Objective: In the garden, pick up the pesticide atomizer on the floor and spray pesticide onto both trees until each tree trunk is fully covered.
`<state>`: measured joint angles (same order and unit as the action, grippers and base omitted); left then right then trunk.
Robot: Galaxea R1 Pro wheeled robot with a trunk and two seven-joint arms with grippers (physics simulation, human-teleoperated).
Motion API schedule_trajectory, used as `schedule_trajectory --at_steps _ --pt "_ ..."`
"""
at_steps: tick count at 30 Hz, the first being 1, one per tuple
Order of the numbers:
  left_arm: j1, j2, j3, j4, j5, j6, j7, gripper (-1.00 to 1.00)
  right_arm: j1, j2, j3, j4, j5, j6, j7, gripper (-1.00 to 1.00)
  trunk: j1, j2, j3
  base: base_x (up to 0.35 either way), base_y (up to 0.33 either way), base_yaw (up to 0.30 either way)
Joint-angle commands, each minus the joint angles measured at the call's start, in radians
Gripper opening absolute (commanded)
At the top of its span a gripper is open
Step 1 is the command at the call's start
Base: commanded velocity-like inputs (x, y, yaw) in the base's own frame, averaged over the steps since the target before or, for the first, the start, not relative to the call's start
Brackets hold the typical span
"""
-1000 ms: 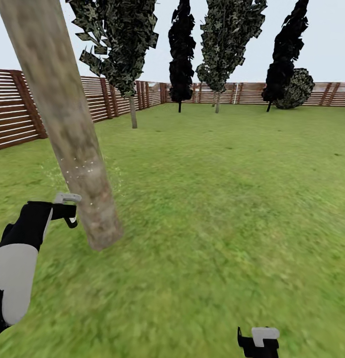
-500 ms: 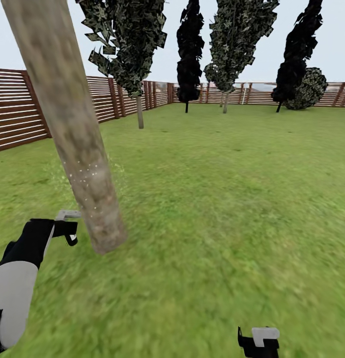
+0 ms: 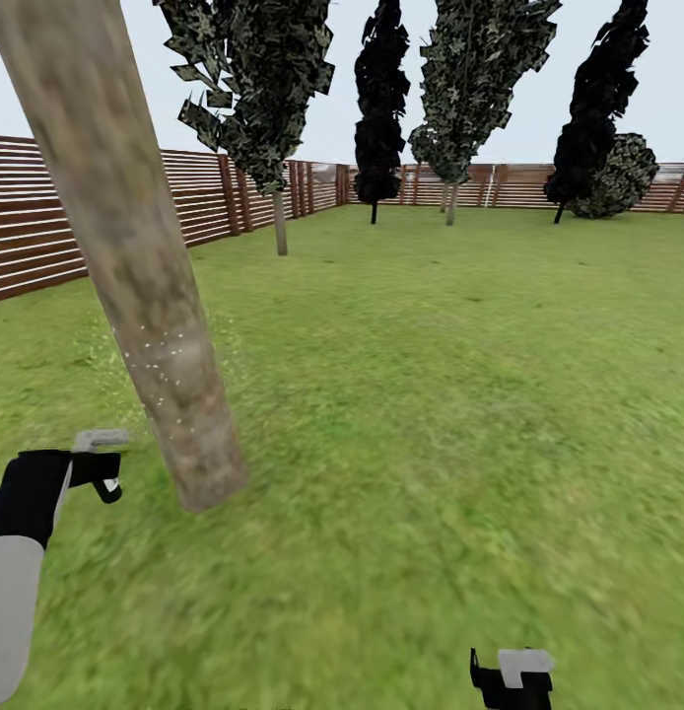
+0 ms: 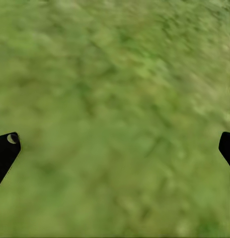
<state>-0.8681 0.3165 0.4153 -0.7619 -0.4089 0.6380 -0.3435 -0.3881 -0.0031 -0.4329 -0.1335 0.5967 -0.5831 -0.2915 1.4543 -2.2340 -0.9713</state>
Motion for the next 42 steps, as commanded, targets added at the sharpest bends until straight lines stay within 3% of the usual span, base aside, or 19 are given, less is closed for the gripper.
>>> schedule_trajectory --at_steps 1,4,7,10,29,34,42 --pt "0.001 -0.002 0.001 -0.002 0.003 0.000 0.001 -1.00 0.000 0.000 0.000 0.000 0.000 0.000 0.000 1.00 0.000 0.000 0.000 0.000 0.000 0.256" --pt "0.001 -0.010 0.004 -0.003 0.008 0.001 0.002 -1.00 0.000 0.000 0.000 0.000 0.001 0.000 0.000 1.00 0.000 0.000 0.000 0.015 -0.002 0.273" --pt "0.001 -0.046 0.002 -0.004 0.007 0.000 0.003 -1.00 0.000 0.000 0.000 0.000 0.001 0.000 0.000 1.00 0.000 0.000 0.000 0.160 -0.160 0.114" --pt "0.001 -0.054 0.001 -0.004 0.006 0.000 0.003 -1.00 0.000 0.000 0.000 0.000 0.001 0.000 0.000 1.00 0.000 0.000 0.000 0.078 -0.249 0.011" --pt "0.002 -0.043 0.003 -0.001 -0.001 0.001 0.003 -1.00 0.000 0.000 0.000 0.000 0.001 0.000 0.000 1.00 0.000 0.000 0.000 0.058 -0.271 0.000" --pt "0.004 -0.039 0.002 0.009 -0.002 0.000 0.059 -1.00 0.000 0.000 0.000 0.000 0.001 0.000 0.000 1.00 0.000 0.000 0.000 0.144 -0.268 0.014" --pt "0.006 -0.039 0.005 0.014 -0.003 0.001 0.069 -1.00 0.000 0.000 0.000 0.000 0.001 0.000 0.000 1.00 0.000 0.000 0.000 0.159 -0.256 0.241"
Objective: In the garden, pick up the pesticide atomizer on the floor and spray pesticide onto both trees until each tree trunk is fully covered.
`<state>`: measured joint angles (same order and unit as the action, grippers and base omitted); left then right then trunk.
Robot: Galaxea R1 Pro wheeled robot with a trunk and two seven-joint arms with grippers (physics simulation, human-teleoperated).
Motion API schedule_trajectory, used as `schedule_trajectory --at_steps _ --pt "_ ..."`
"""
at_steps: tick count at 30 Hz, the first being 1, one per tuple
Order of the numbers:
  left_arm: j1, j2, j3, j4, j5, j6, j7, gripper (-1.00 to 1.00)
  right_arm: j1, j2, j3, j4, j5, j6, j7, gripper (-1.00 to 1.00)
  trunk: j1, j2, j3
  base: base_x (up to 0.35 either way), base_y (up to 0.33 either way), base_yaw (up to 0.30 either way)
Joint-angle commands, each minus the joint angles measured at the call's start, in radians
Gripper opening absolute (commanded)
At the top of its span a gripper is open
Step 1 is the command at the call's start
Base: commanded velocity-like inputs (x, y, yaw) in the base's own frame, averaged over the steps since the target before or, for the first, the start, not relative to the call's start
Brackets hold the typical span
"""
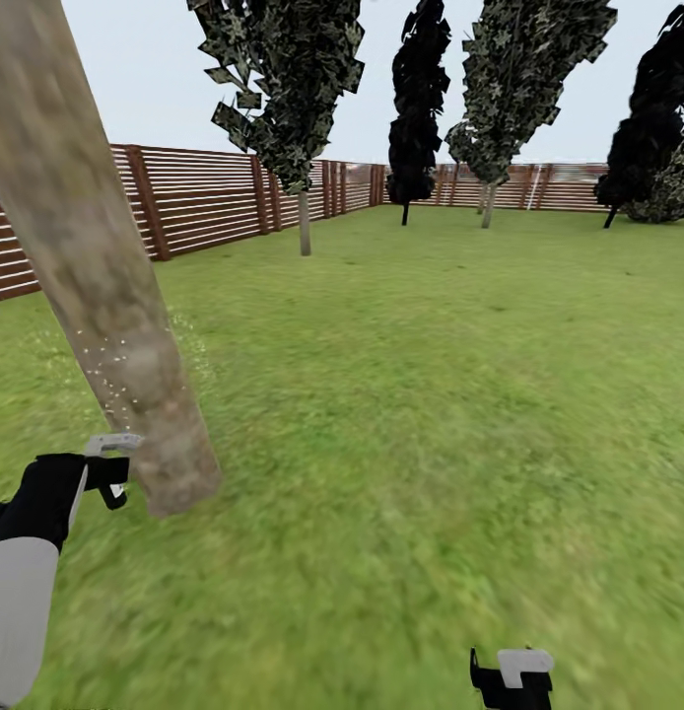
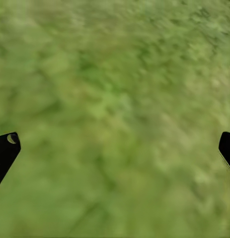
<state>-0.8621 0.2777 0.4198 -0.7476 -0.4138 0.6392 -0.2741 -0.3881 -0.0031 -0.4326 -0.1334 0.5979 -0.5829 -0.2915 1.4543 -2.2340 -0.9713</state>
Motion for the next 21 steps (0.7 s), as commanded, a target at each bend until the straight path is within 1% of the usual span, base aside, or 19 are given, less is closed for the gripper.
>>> schedule_trajectory --at_steps 1,3,4,5,9,12,16,17,20,21 --pt "0.009 0.001 0.001 0.000 0.002 0.000 0.011 -1.00 0.000 0.000 0.000 0.000 -0.001 0.000 0.000 1.00 0.000 0.000 0.000 0.169 -0.248 0.072" --pt "0.025 -0.002 -0.003 -0.002 0.003 -0.001 0.033 -1.00 0.000 0.000 -0.001 0.000 -0.001 0.000 0.000 1.00 0.000 0.000 0.000 0.169 -0.248 0.028" --pt "0.031 -0.008 -0.005 -0.002 0.005 -0.001 0.040 -1.00 0.000 -0.001 -0.001 0.000 0.000 0.000 0.000 1.00 0.000 0.000 0.000 0.169 -0.247 0.005" --pt "0.033 -0.012 -0.005 -0.002 0.007 -0.001 0.043 -1.00 0.000 -0.001 -0.002 0.000 0.000 0.000 0.000 1.00 0.000 0.000 0.000 0.169 -0.247 0.001" --pt "0.033 -0.015 -0.002 -0.003 0.008 -0.001 0.045 -1.00 0.000 -0.002 -0.002 0.000 0.000 0.000 0.000 1.00 0.000 0.000 0.000 0.170 -0.247 0.000" --pt "0.033 -0.012 -0.004 -0.003 0.006 -0.001 0.045 -1.00 0.000 -0.002 -0.002 0.000 -0.001 0.000 0.000 1.00 0.000 0.000 0.000 0.179 -0.240 0.000" --pt "0.035 0.002 0.004 -0.002 0.003 -0.001 0.047 -1.00 0.000 -0.002 -0.002 0.000 -0.001 0.000 0.000 1.00 0.000 0.000 0.000 0.182 -0.238 0.011" --pt "0.035 0.003 0.004 -0.002 0.003 -0.001 0.048 -1.00 0.000 -0.001 -0.001 0.000 -0.001 0.000 0.000 1.00 0.000 0.000 0.000 0.179 -0.238 0.128" --pt "0.067 0.000 0.005 -0.001 0.004 -0.001 0.051 -1.00 0.000 0.000 -0.002 0.000 -0.001 0.000 0.000 1.00 0.000 0.000 0.000 0.072 -0.257 0.237" --pt "0.069 -0.004 0.004 -0.002 0.005 -0.001 0.052 -1.00 0.000 0.000 -0.002 0.000 -0.001 0.000 0.000 1.00 0.000 0.000 0.000 0.047 -0.268 0.275"
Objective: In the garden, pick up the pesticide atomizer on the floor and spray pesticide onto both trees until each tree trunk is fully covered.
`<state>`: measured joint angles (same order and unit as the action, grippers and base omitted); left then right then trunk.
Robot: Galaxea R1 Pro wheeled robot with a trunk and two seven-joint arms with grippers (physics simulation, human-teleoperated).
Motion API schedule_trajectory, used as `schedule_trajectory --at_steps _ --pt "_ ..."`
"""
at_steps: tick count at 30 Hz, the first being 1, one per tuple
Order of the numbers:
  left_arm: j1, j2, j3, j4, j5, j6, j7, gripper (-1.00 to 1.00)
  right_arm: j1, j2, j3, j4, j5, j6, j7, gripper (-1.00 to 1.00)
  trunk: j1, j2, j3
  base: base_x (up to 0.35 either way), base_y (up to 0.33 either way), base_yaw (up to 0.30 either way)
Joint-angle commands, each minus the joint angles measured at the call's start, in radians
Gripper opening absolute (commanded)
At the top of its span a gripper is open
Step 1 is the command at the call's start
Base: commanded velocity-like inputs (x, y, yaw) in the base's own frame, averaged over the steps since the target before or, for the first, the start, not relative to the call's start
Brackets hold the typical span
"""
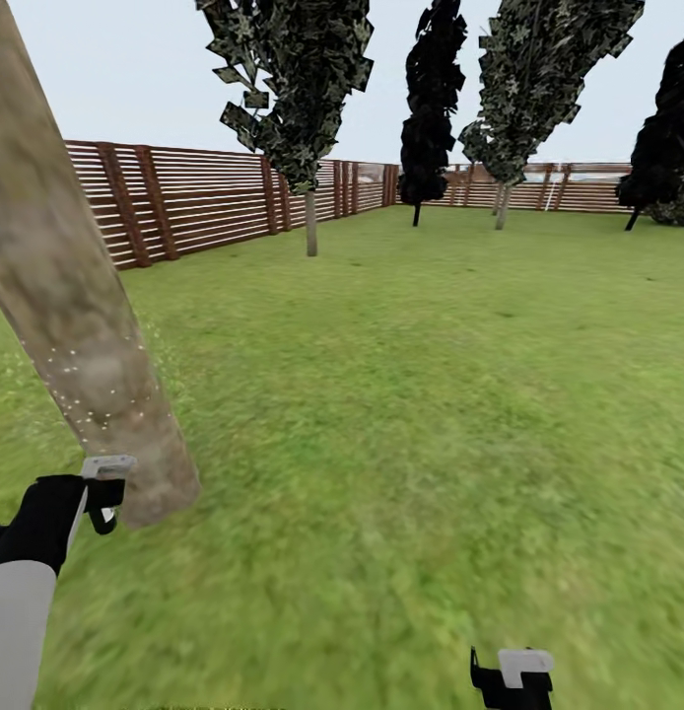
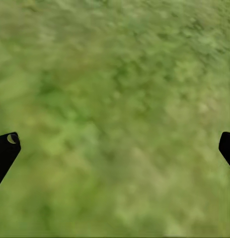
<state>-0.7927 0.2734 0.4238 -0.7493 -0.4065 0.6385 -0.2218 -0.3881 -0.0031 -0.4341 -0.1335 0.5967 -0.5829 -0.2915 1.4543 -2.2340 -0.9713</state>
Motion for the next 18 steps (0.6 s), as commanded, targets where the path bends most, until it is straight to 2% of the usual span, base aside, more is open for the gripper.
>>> schedule_trajectory --at_steps 1,2,5,10,11,12,13,15,18 --pt "0.001 -0.010 -0.001 -0.005 0.002 -0.004 0.014 -1.00 0.000 0.000 0.001 0.000 0.001 0.000 0.000 1.00 0.000 0.000 0.000 0.095 -0.269 0.278" --pt "0.001 -0.011 -0.002 -0.004 0.002 -0.008 0.020 -1.00 0.000 0.000 0.001 0.000 0.001 0.000 0.000 1.00 0.000 0.000 0.000 0.097 -0.269 0.278" --pt "0.001 -0.014 0.003 0.022 0.004 -0.086 0.047 -1.00 0.000 0.000 0.002 0.001 0.002 0.000 0.001 1.00 0.000 0.000 0.000 0.126 -0.266 0.278" --pt "0.002 -0.023 0.004 0.054 0.005 -0.121 0.134 -1.00 0.000 0.000 0.002 0.002 0.002 0.000 0.002 1.00 0.000 0.000 0.000 0.179 -0.240 0.230" --pt "0.009 -0.025 0.004 0.067 0.005 -0.143 0.136 -1.00 0.000 0.000 0.002 0.002 0.002 0.000 0.002 1.00 0.000 0.000 0.000 0.203 -0.224 0.053" --pt "0.018 -0.027 0.005 0.088 0.005 -0.206 0.144 -1.00 0.000 0.000 0.002 0.002 0.002 0.000 0.002 1.00 0.000 0.000 0.000 0.223 -0.206 0.017" --pt "0.021 -0.028 0.006 0.096 0.006 -0.233 0.163 -1.00 0.000 0.000 0.002 0.002 0.002 0.000 0.002 1.00 0.000 0.000 0.000 0.230 -0.200 0.006" --pt "0.022 -0.036 0.007 0.099 0.016 -0.244 0.178 -1.00 0.000 0.000 0.002 0.002 0.002 0.000 0.002 1.00 0.000 0.000 0.000 0.233 -0.198 0.002" --pt "0.023 -0.045 0.006 0.101 0.055 -0.249 0.181 -1.00 0.000 0.000 0.002 0.002 0.002 0.000 0.001 1.00 0.000 0.000 0.000 0.221 -0.202 0.053"
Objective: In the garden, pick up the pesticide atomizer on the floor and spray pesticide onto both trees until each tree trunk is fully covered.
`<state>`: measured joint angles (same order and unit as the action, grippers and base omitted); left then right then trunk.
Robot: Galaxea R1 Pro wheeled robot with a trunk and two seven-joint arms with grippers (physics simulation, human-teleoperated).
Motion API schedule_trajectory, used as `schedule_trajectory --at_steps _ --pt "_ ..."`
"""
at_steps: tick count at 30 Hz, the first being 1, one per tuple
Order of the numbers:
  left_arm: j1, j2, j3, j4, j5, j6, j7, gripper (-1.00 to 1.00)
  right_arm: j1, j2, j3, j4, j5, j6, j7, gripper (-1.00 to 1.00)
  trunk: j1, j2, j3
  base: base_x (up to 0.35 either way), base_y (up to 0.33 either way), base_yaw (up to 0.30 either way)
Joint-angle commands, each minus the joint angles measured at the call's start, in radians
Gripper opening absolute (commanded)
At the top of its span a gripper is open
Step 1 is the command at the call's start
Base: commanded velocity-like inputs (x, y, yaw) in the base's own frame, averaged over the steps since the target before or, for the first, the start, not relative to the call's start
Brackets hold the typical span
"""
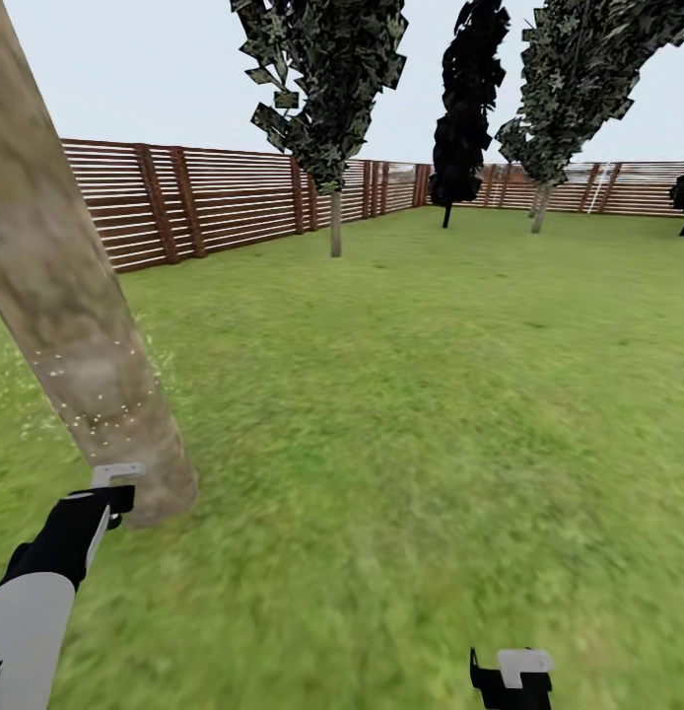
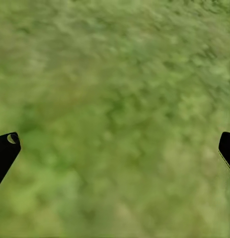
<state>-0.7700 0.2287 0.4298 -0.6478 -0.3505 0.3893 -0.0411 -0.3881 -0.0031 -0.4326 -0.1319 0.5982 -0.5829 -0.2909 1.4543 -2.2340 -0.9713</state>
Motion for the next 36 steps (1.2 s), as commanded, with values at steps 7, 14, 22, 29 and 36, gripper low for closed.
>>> schedule_trajectory --at_steps 7,14,22,29,36 --pt "0.000 -0.002 -0.002 0.020 0.006 0.002 0.001 -1.00 0.000 0.000 0.000 0.000 0.000 0.000 -0.001 1.00 0.000 0.000 0.000 0.186 -0.219 0.261" --pt "0.000 -0.015 -0.001 0.020 0.004 0.000 0.002 -1.00 0.000 0.000 0.000 0.000 0.000 0.000 -0.001 1.00 0.000 0.000 0.000 0.177 -0.229 0.160" --pt "0.000 -0.015 -0.002 0.020 0.004 0.000 0.003 -1.00 0.000 0.000 0.000 0.000 0.000 0.000 -0.001 1.00 0.000 0.000 0.000 0.195 -0.230 0.001" --pt "0.000 -0.014 -0.001 0.020 0.004 0.000 0.003 -1.00 0.000 0.000 0.000 0.000 0.000 0.000 -0.001 1.00 0.000 0.000 0.000 0.162 -0.236 0.139" --pt "0.001 -0.005 0.000 0.020 0.003 0.001 0.059 -1.00 0.000 0.000 0.000 0.000 0.000 0.000 -0.001 1.00 0.000 0.000 0.000 0.165 -0.237 0.276"
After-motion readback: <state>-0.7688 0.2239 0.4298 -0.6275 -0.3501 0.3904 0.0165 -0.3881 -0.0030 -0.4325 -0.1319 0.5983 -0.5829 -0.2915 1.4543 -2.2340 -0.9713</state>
